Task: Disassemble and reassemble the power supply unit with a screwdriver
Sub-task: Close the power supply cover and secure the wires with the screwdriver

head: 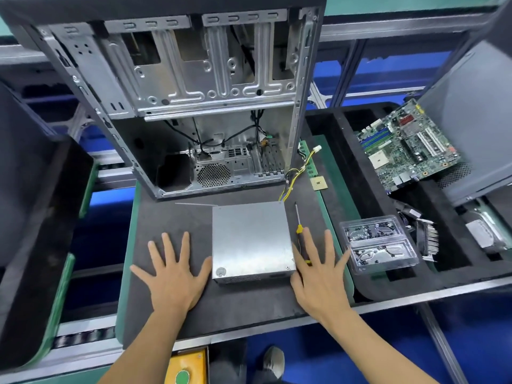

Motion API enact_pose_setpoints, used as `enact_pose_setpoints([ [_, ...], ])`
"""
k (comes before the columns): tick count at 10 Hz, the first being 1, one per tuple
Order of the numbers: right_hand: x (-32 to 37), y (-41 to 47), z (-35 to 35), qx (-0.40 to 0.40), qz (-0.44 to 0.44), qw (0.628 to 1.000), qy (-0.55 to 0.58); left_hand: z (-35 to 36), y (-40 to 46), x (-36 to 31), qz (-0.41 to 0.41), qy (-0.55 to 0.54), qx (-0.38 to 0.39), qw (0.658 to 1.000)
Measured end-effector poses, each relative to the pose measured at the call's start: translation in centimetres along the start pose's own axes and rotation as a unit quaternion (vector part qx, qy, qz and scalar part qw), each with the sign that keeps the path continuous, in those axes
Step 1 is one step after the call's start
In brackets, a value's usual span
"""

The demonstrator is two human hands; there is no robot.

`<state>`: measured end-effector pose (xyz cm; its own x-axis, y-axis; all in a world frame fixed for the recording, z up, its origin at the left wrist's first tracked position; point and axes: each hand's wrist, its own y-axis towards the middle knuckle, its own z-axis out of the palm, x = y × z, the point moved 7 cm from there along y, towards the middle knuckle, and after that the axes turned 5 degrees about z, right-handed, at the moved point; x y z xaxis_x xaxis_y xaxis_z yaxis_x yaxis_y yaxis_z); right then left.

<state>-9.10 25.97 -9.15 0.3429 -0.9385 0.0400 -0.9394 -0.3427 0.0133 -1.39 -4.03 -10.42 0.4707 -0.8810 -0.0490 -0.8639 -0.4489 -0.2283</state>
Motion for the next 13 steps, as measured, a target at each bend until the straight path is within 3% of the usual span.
enact_pose_setpoints([
  [3, -0.4, -0.8, 0.5, 0.037, 0.037, 0.998, 0.016, 0.2, 0.0, 0.0, 0.000, 0.012, -0.002, 1.000],
  [6, -1.7, -2.6, 0.5, 0.025, 0.137, 0.989, 0.046, 0.6, 0.3, 0.3, -0.006, 0.014, -0.001, 1.000],
  [8, -1.5, 1.6, 0.4, 0.039, 0.048, 0.998, 0.023, 0.8, 0.6, 0.5, -0.004, 0.011, -0.005, 1.000],
  [13, -1.2, 1.0, -0.9, 0.046, 0.022, 0.998, 0.032, 1.6, 0.7, 0.3, -0.026, 0.033, 0.056, 0.998],
])
